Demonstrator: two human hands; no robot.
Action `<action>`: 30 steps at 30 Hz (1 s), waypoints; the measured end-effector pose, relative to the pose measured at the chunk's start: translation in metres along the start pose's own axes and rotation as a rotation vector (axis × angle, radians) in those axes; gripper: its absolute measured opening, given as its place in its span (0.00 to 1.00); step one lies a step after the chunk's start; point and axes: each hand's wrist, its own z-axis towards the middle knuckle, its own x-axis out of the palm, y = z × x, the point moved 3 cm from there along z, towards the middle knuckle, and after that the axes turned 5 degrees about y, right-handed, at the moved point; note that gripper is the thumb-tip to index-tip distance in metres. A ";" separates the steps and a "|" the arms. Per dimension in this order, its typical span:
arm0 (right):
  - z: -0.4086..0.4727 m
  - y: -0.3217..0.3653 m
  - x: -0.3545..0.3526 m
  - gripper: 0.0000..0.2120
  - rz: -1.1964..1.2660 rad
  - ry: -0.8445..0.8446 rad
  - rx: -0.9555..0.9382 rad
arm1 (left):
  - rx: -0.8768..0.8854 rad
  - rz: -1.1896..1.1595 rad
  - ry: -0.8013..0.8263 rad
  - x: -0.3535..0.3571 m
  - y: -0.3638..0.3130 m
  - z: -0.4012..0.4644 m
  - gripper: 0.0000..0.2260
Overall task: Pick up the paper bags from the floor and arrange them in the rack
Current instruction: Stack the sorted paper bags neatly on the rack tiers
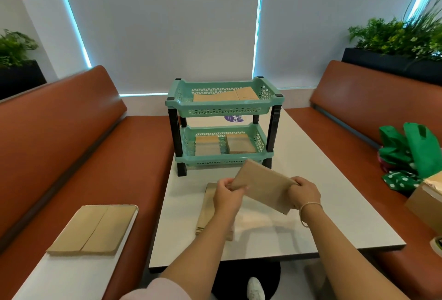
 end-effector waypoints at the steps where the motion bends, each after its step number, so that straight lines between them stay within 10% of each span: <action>1: -0.002 0.004 0.005 0.16 0.097 0.016 0.039 | -0.021 -0.100 0.029 -0.002 -0.003 0.002 0.20; 9: -0.013 0.030 0.060 0.15 0.524 0.270 0.281 | -0.012 0.036 0.258 -0.005 -0.004 0.015 0.16; 19: 0.034 0.100 0.105 0.02 0.227 0.414 0.107 | 0.070 0.427 0.067 -0.065 -0.066 0.087 0.10; 30: 0.126 0.155 0.183 0.10 -0.345 0.368 -0.045 | -0.042 0.952 -0.162 -0.084 -0.093 0.197 0.14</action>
